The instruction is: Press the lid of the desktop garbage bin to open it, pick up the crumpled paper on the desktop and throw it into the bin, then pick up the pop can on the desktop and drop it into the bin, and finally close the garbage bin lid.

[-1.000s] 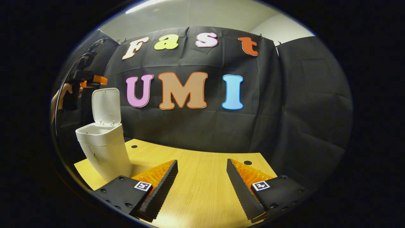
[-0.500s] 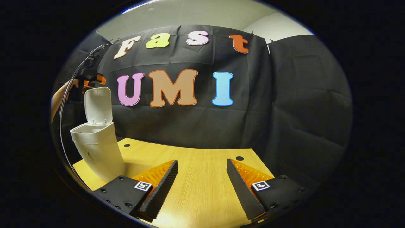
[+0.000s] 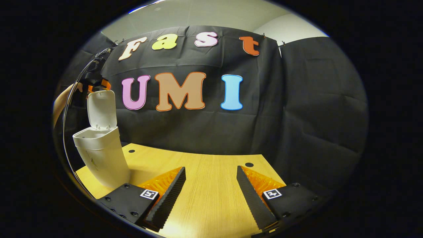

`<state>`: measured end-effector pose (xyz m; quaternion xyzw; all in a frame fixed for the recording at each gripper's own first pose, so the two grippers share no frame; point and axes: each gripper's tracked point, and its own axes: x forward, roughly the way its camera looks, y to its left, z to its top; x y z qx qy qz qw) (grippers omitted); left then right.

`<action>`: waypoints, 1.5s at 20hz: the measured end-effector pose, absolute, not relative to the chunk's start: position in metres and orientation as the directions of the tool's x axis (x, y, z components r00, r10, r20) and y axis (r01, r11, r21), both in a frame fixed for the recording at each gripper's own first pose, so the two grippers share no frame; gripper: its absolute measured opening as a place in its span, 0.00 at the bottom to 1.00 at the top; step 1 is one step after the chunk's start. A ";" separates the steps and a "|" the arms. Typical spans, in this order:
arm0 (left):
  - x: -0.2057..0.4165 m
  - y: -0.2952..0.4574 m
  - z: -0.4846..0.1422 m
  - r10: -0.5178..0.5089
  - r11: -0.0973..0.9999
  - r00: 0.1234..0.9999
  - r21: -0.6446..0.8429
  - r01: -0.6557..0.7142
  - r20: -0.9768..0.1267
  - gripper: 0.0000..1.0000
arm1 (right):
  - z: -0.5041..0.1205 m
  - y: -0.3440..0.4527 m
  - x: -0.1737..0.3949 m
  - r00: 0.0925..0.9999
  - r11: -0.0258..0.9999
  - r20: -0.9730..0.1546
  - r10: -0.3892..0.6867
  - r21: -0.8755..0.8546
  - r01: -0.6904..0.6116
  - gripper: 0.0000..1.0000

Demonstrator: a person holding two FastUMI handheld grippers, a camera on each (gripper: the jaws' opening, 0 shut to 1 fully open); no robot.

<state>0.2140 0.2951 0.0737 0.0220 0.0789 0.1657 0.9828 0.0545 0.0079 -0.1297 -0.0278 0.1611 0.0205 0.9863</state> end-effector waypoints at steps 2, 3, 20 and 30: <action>0.205 0.290 0.072 0.324 0.946 0.934 0.068 -0.317 -0.148 0.94 | -0.129 0.013 0.057 0.946 0.997 -0.320 0.048 -0.040 -0.064 0.99; 0.199 0.288 0.072 0.324 0.946 0.934 0.062 -0.318 -0.149 0.94 | -0.129 0.015 0.059 0.946 0.997 -0.320 0.056 -0.038 -0.071 0.99; 0.113 0.244 0.017 0.292 0.956 0.934 0.040 -0.290 -0.207 0.94 | -0.129 0.038 0.060 0.939 0.988 -0.318 0.135 -0.031 -0.152 1.00; 0.092 0.233 -0.044 0.270 0.960 0.908 0.018 -0.279 -0.320 0.94 | -0.135 0.046 0.061 0.926 0.980 -0.339 0.165 -0.046 -0.191 0.99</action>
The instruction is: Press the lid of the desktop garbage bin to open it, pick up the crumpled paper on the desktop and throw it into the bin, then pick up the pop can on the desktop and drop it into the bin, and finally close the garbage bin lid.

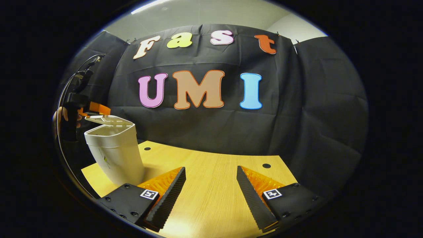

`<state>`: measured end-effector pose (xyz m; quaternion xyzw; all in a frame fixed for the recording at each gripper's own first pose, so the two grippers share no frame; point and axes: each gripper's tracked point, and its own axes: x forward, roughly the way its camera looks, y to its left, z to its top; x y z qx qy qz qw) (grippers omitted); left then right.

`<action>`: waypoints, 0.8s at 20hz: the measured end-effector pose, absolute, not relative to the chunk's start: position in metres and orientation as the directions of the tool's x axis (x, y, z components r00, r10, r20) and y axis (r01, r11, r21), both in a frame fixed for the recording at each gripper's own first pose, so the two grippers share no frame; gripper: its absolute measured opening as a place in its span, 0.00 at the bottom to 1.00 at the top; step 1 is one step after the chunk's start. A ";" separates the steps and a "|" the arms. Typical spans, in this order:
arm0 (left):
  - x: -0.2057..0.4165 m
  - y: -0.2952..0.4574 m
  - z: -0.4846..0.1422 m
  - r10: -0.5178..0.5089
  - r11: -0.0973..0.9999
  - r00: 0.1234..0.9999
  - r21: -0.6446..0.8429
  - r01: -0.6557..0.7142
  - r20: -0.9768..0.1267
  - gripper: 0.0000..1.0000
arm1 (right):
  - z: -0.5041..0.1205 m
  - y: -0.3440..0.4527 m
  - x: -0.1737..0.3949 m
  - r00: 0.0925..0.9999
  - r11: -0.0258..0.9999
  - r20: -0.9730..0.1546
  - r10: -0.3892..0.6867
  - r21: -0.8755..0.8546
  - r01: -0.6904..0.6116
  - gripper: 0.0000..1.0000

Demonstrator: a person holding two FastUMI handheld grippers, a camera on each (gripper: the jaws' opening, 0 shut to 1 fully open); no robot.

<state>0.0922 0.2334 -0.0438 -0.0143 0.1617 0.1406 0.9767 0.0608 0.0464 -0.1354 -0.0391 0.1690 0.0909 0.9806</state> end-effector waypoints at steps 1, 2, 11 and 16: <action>0.091 0.234 -0.048 0.275 0.959 0.903 0.025 -0.283 -0.329 0.94 | -0.136 0.046 0.061 0.926 0.980 -0.340 0.166 -0.049 -0.193 0.99; 0.089 0.234 -0.054 0.276 0.959 0.900 0.031 -0.282 -0.336 0.94 | -0.137 0.046 0.060 0.925 0.979 -0.343 0.166 -0.051 -0.195 0.99; 0.081 0.232 -0.086 0.264 0.961 0.889 0.024 -0.276 -0.374 0.93 | -0.146 0.046 0.054 0.908 0.972 -0.384 0.167 -0.090 -0.217 0.99; 0.078 0.227 -0.093 0.255 0.967 0.905 0.082 -0.242 -0.341 0.95 | -0.157 0.047 0.047 0.892 0.966 -0.415 0.179 -0.097 -0.239 0.99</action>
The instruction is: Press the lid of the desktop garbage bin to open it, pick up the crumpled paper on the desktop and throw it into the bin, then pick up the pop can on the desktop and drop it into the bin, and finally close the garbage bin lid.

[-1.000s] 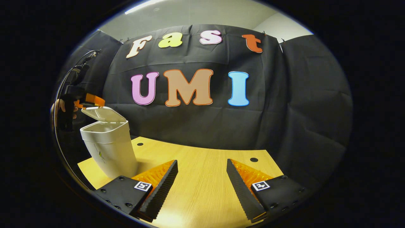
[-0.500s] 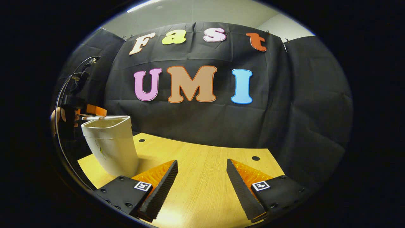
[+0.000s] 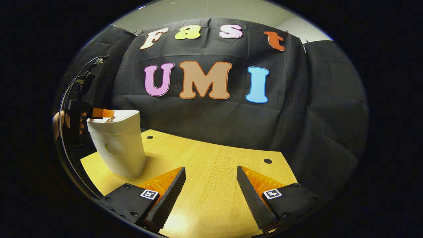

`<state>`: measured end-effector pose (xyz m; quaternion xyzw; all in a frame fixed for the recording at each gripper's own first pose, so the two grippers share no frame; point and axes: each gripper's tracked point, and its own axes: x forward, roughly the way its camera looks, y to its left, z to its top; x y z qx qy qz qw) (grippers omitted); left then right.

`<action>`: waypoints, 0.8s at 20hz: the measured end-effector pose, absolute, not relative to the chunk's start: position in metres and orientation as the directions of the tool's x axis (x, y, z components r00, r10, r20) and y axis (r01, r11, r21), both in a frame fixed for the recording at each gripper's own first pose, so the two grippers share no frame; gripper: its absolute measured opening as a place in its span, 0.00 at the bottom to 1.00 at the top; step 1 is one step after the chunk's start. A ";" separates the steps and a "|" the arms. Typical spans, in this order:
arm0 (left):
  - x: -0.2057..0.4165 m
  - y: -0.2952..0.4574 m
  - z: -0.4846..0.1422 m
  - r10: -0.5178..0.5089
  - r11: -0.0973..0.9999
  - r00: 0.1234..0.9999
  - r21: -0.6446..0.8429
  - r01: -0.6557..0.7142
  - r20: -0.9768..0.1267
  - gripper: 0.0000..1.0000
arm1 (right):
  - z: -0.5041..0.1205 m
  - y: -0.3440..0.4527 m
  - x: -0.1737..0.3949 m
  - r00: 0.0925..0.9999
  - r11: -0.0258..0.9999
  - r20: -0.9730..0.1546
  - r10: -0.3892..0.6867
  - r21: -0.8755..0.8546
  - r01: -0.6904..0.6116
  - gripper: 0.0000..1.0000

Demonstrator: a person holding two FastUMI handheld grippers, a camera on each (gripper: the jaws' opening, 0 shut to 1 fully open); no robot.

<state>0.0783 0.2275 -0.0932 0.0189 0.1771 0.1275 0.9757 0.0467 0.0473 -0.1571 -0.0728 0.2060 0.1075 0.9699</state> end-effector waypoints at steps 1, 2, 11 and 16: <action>0.079 0.226 -0.091 0.253 0.968 0.909 0.081 -0.239 -0.332 0.94 | -0.158 0.048 0.046 0.891 0.966 -0.417 0.182 -0.093 -0.241 0.99; 0.080 0.226 -0.091 0.252 0.968 0.910 0.084 -0.238 -0.329 0.94 | -0.156 0.048 0.047 0.891 0.967 -0.416 0.181 -0.092 -0.239 0.99; 0.085 0.137 -0.028 0.077 0.997 0.991 0.019 -0.075 -0.111 0.93 | -0.096 0.031 0.061 0.954 0.985 -0.264 0.143 -0.052 -0.162 0.99; 0.070 0.077 -0.008 -0.005 1.000 1.000 0.020 0.004 0.029 0.93 | -0.077 0.020 0.054 0.976 0.993 -0.192 0.103 -0.028 -0.111 0.99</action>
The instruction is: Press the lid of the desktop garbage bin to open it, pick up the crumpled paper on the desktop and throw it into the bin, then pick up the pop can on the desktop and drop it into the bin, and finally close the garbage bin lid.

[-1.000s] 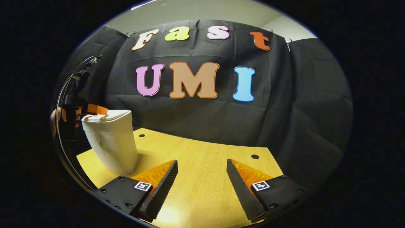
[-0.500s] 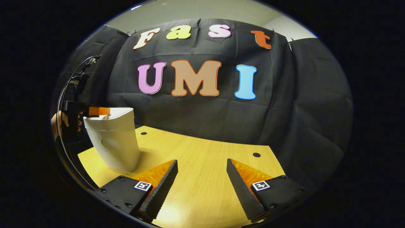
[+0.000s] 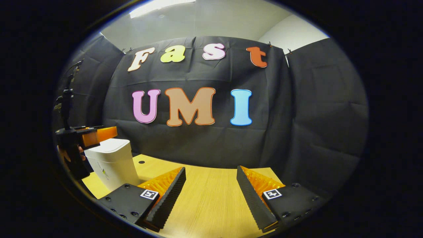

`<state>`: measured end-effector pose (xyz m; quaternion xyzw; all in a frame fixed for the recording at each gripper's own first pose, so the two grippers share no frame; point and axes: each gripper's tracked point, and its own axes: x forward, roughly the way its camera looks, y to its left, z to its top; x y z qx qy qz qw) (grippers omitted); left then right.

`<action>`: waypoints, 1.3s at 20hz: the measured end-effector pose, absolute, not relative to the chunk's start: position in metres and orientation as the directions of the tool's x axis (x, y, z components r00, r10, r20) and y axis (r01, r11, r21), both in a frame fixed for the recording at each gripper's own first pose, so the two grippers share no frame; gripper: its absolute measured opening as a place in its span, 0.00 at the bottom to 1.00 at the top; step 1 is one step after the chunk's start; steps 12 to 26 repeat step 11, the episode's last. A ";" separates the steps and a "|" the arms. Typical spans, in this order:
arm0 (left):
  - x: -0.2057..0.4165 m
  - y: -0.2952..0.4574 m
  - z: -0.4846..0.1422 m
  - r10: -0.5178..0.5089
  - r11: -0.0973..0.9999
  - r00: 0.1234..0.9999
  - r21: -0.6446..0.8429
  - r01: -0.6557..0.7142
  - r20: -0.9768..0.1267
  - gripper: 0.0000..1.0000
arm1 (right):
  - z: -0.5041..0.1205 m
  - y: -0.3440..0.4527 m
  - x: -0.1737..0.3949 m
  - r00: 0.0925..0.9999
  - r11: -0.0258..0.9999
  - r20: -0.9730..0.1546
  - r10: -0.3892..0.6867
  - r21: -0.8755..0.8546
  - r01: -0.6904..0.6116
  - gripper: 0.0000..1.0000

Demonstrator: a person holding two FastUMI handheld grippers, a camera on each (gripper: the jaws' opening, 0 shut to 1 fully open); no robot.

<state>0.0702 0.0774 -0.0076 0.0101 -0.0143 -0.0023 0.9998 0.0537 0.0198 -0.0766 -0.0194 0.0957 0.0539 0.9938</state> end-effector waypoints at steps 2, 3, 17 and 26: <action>0.066 0.061 -0.013 -0.029 1.000 0.999 0.009 0.029 0.027 0.93 | -0.068 0.013 0.052 0.982 0.996 -0.167 0.086 -0.013 -0.089 0.99; 0.063 0.055 -0.014 -0.040 0.999 0.999 -0.001 0.040 0.030 0.92 | -0.065 0.010 0.051 0.985 0.997 -0.155 0.074 -0.006 -0.076 0.99; 0.054 0.012 -0.031 -0.127 0.992 0.992 -0.023 0.127 0.010 0.93 | -0.052 -0.002 0.040 0.994 0.999 -0.108 0.027 0.032 -0.023 0.99; 0.054 0.012 -0.031 -0.127 0.992 0.992 -0.023 0.127 0.010 0.93 | -0.052 -0.002 0.040 0.994 0.999 -0.108 0.027 0.032 -0.023 0.99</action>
